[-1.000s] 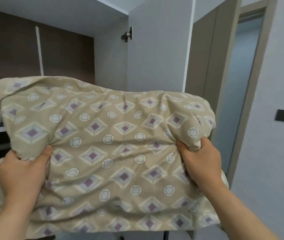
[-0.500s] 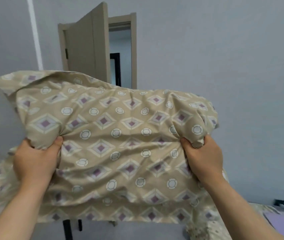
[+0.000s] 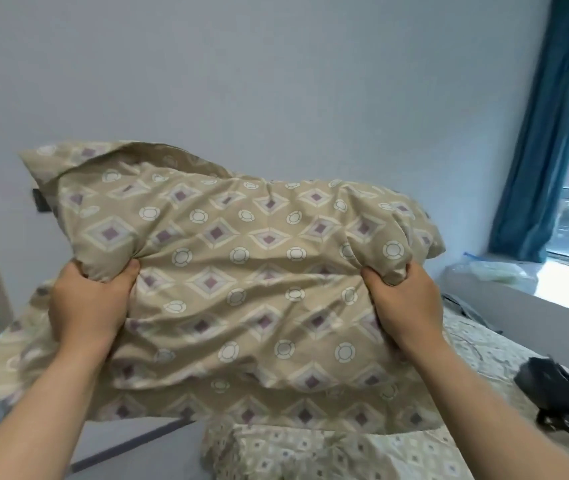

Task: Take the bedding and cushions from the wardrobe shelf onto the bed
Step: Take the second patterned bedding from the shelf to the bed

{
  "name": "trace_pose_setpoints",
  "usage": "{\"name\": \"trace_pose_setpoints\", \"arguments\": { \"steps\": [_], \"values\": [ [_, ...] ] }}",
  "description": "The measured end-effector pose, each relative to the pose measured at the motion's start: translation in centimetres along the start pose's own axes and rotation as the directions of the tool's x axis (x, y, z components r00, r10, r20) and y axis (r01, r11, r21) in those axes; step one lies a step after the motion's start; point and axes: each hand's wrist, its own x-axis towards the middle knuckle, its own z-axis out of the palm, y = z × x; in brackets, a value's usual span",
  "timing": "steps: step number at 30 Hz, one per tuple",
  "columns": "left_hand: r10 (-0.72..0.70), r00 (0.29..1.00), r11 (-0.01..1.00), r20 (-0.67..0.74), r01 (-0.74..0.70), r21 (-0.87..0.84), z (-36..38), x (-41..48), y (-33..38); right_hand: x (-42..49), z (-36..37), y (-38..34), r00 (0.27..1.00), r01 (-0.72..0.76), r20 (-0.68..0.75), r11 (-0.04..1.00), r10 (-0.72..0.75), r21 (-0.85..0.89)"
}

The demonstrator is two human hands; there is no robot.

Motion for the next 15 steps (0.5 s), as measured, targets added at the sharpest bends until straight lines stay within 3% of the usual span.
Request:
{"name": "trace_pose_setpoints", "arguments": {
  "steps": [8, 12, 15],
  "values": [
    [0.058, 0.946, 0.985, 0.320, -0.003, -0.170, 23.7, 0.1, -1.4, 5.5, 0.3, 9.8, 0.954, -0.154, -0.289, 0.959, 0.082, -0.237],
    [0.086, 0.855, 0.974, 0.512, 0.036, -0.224, 35.3, -1.4, -3.7, 5.6, 2.4, 15.0, 0.895, -0.322, -0.412, 0.890, 0.174, -0.324],
    [0.113, 0.733, 0.972, 0.671, 0.058, -0.227, 42.1, -5.0, -5.2, 4.1, 2.6, 18.6, 0.819, -0.478, -0.514, 0.799, 0.255, -0.364]
  ]
}}
